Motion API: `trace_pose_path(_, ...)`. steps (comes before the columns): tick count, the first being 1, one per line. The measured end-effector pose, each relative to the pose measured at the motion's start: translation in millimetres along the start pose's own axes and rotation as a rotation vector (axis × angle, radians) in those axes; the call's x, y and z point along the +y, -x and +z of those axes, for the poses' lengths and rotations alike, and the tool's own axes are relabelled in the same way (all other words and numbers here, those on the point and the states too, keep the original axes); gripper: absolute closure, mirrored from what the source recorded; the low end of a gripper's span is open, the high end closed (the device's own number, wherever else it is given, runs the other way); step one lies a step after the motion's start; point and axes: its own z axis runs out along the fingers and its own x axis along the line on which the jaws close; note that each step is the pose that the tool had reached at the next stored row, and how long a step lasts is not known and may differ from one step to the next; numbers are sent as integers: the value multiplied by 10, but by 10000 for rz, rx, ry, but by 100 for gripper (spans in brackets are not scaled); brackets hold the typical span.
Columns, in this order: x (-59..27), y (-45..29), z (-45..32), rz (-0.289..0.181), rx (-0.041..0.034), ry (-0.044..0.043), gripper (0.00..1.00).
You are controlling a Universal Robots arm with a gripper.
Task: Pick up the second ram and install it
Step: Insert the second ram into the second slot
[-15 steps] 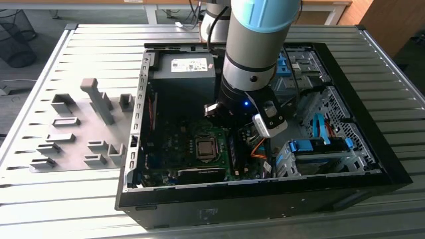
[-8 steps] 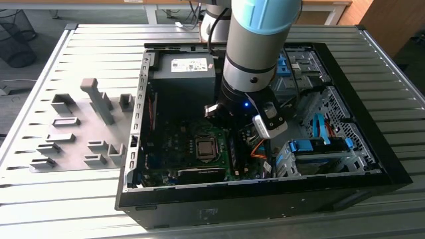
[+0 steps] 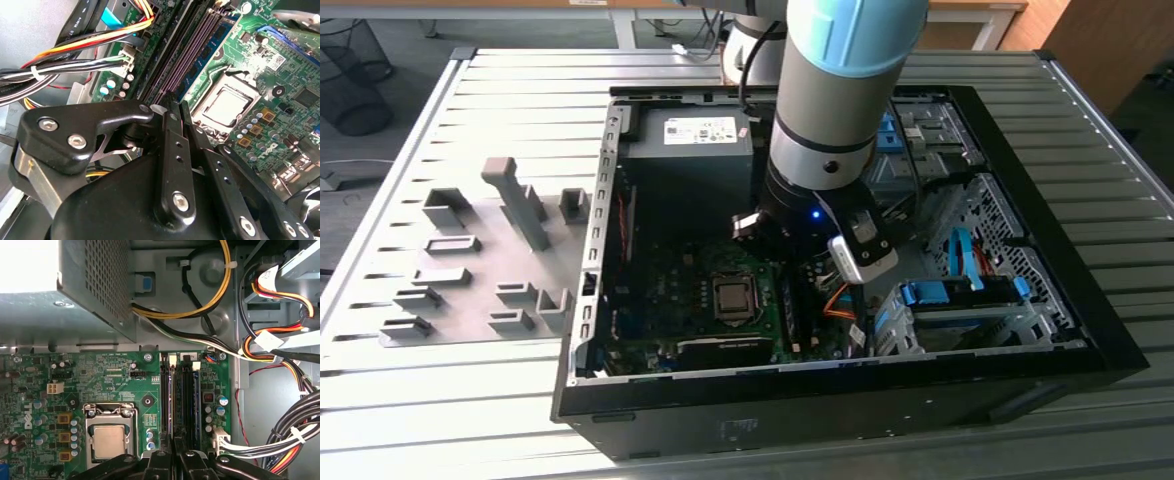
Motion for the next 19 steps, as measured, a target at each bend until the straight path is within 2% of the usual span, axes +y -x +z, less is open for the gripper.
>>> trace_pose_path(19, 1, 38, 32, -207, 11, 14, 86)
